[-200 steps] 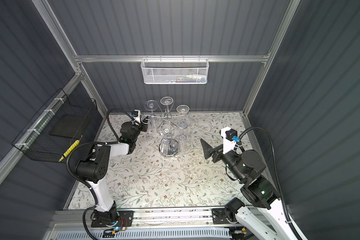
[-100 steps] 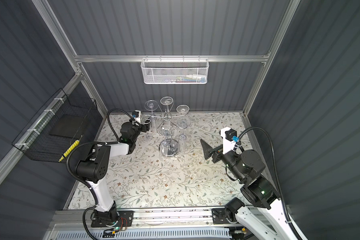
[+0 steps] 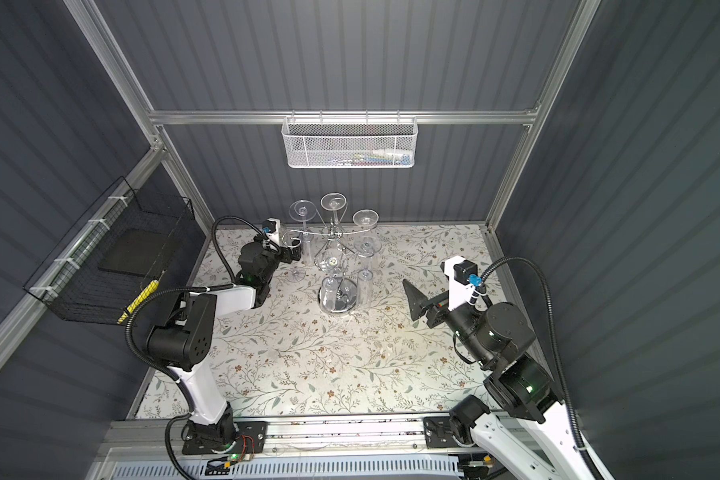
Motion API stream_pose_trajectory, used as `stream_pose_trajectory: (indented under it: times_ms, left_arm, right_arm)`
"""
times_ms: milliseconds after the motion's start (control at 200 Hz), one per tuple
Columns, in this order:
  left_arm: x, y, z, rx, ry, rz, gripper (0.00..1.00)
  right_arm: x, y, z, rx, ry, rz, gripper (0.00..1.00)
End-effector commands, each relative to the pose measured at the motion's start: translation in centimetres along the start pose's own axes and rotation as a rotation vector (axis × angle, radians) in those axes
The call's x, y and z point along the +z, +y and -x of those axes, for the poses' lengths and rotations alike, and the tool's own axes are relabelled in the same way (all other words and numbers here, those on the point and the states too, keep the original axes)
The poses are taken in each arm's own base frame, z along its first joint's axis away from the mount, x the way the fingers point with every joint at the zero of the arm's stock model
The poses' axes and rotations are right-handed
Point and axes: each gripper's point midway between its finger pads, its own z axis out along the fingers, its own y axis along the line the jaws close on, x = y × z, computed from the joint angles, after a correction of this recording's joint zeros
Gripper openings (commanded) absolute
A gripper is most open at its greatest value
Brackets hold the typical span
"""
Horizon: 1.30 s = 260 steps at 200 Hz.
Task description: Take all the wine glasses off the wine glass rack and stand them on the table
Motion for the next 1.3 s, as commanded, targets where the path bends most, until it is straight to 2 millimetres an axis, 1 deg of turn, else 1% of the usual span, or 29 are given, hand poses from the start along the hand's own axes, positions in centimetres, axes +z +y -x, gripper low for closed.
stream_pose_trajectory:
  times_ms: [0,285,445,540,650,730,910,1061,1176,1296]
  left_arm:
    - [-0.8,0.2,2.4,0.019,-0.042,0.018,1.00]
    - [-1.7,0.7,4.9,0.027,-0.062,0.044,1.00]
    - [-2.5,0.9,7.1,0.031,-0.078,0.056,1.00]
    - [-3.1,1.3,8.5,0.037,-0.084,0.079,1.00]
    - [-3.8,2.0,9.3,0.044,-0.063,0.116,1.00]
    - [-4.7,2.6,10.0,0.046,-0.046,0.154,1.00]
    - [-7.6,3.8,12.2,0.040,-0.011,0.221,1.00]
    - [-11.0,4.4,14.2,-0.012,0.026,0.266,1.00]
    - [-13.7,4.6,14.9,-0.069,0.064,0.289,1.00]
    - [-16.6,4.7,15.3,-0.173,0.094,0.310,1.00]
  right_arm:
    - [-0.4,-0.1,0.6,0.002,-0.021,-0.002,0.99]
    - [-0.3,0.5,1.2,0.005,-0.032,0.027,0.99]
    - [-0.4,0.6,1.6,0.008,-0.041,0.034,0.99]
    - [-0.5,0.8,1.9,0.013,-0.046,0.043,0.99]
    - [-0.7,0.9,2.2,0.022,-0.052,0.050,0.99]
    - [-0.8,1.0,2.3,0.028,-0.053,0.058,0.99]
    - [-1.1,1.2,2.4,0.041,-0.046,0.069,0.99]
    - [-1.3,1.1,1.7,0.060,-0.015,0.065,0.99]
    - [-1.3,1.0,1.1,0.081,-0.003,0.060,0.99]
    - [-1.3,0.8,0.5,0.102,0.006,0.048,0.99]
